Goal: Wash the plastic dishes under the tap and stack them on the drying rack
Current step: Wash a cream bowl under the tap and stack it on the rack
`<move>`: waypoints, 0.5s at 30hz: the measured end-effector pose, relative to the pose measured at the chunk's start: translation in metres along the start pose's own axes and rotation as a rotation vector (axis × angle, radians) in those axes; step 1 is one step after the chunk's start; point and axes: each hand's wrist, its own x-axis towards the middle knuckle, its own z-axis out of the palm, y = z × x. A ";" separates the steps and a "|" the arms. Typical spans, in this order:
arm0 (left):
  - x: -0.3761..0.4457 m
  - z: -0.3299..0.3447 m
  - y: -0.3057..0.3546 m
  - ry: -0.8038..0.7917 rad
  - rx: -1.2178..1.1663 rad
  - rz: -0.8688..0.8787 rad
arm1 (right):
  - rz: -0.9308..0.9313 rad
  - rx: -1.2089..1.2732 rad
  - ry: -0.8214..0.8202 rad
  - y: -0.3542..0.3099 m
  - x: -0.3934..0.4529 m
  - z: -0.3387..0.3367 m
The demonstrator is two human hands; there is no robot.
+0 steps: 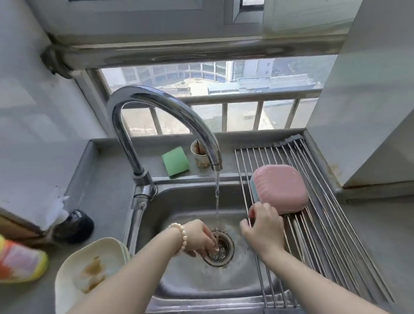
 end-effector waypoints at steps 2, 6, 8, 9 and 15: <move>-0.016 -0.011 -0.013 0.027 -0.022 0.009 | -0.047 0.025 -0.126 -0.024 -0.016 0.013; -0.055 -0.034 -0.042 0.177 -0.081 0.045 | -0.129 0.092 -0.379 -0.085 -0.043 0.032; -0.076 -0.047 -0.062 0.293 -0.094 0.058 | -0.157 0.135 -0.487 -0.119 -0.053 0.040; -0.085 -0.054 -0.071 0.352 -0.094 0.063 | -0.163 0.146 -0.541 -0.134 -0.058 0.045; -0.122 -0.074 -0.139 0.718 -0.019 -0.029 | -0.164 -0.002 -0.649 -0.188 -0.083 0.073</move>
